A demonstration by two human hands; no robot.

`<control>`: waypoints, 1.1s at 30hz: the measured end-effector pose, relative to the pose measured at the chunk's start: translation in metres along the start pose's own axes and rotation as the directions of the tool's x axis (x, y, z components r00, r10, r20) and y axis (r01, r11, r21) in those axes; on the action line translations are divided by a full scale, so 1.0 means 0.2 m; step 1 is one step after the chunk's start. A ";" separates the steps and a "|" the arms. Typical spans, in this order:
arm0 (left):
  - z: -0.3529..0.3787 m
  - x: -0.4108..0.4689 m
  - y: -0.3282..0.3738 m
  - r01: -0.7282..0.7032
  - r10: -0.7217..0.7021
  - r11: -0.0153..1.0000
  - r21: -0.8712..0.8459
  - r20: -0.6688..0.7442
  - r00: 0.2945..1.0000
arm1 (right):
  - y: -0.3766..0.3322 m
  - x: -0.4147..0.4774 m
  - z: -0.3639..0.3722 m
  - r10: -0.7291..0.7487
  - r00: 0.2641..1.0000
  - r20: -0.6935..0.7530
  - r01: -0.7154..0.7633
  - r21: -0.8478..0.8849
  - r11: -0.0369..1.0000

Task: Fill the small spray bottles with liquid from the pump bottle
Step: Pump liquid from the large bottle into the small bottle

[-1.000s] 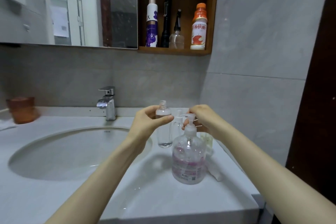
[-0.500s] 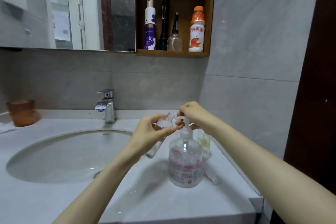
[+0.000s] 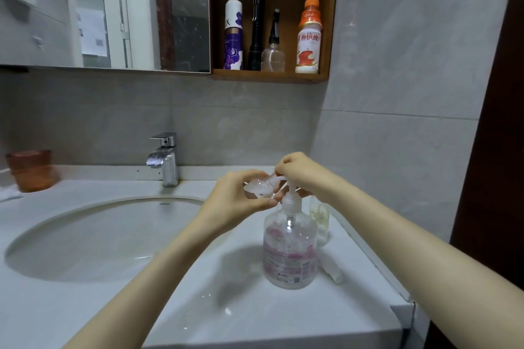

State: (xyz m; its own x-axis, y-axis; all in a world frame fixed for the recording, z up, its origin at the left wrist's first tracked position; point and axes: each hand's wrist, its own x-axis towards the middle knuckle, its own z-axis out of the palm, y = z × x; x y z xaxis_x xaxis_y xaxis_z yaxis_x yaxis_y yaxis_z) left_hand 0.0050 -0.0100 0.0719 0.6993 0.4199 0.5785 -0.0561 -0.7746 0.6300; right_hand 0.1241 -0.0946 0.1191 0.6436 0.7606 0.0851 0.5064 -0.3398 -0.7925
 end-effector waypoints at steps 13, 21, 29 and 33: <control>-0.01 0.05 0.03 -0.032 0.025 0.984 0.173 0.040 0.999 | -0.05 0.05 0.01 0.170 0.981 0.093 -0.145 -0.231 0.962; 0.02 0.04 0.03 -0.045 0.036 0.983 0.178 0.057 0.998 | 0.01 0.11 0.04 0.151 0.987 0.063 -0.116 -0.378 0.918; 0.01 0.04 0.04 -0.032 0.019 0.985 0.171 0.078 0.997 | -0.01 0.01 -0.01 0.117 0.983 0.138 -0.077 -0.262 0.962; 0.00 0.05 0.04 -0.028 0.017 0.989 0.143 0.075 0.997 | -0.04 0.00 -0.03 0.131 0.981 0.143 -0.083 -0.303 0.949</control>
State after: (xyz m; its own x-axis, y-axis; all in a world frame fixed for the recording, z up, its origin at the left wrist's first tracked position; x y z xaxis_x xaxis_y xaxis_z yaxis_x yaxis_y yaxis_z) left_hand 0.0121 -0.0120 0.0818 0.7497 0.3701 0.5487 0.0269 -0.8454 0.5335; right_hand 0.1228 -0.0956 0.1287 0.6158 0.7807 -0.1065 0.6014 -0.5530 -0.5766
